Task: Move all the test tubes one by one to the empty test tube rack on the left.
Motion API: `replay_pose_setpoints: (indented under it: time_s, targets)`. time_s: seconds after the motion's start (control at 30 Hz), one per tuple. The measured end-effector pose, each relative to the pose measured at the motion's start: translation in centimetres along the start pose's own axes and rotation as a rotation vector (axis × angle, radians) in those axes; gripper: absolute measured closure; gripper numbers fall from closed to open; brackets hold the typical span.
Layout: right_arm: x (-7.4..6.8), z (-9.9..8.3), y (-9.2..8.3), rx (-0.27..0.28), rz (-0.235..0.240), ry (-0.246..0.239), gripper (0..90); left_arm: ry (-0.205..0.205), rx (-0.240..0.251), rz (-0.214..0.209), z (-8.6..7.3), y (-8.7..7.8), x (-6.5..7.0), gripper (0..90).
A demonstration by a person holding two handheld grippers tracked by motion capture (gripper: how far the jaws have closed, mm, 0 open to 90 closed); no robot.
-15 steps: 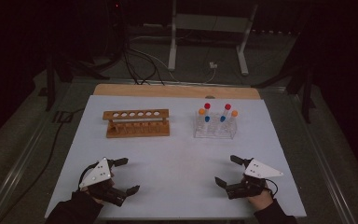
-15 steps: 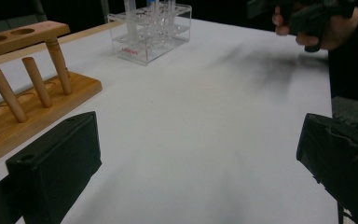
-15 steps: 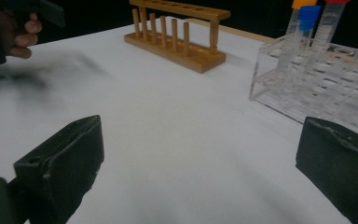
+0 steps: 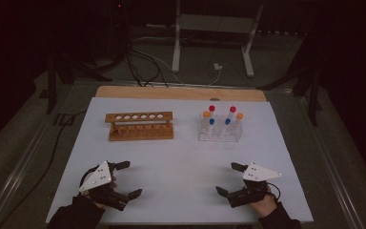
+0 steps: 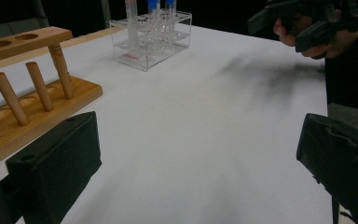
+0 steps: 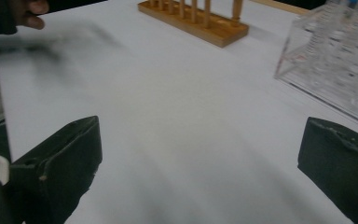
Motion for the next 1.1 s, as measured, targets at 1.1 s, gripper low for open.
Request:
replay_pose_setpoints:
  time_s: [1.1]
  targets:
    - [5.2,8.9,-0.5,0.127,-0.182,0.057,0.0,-0.017,0.008,-0.005,0.1,0.2,-0.1,0.5]
Point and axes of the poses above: each handheld gripper's, and its own axes: y roughly forward along the jaws, z roughly out of its top, x roughly to its right, the point moved 4 cm from there along y, roughly forward along the jaws, and after that the axes turned 6 degrees about -x, right-handed, at the moved point
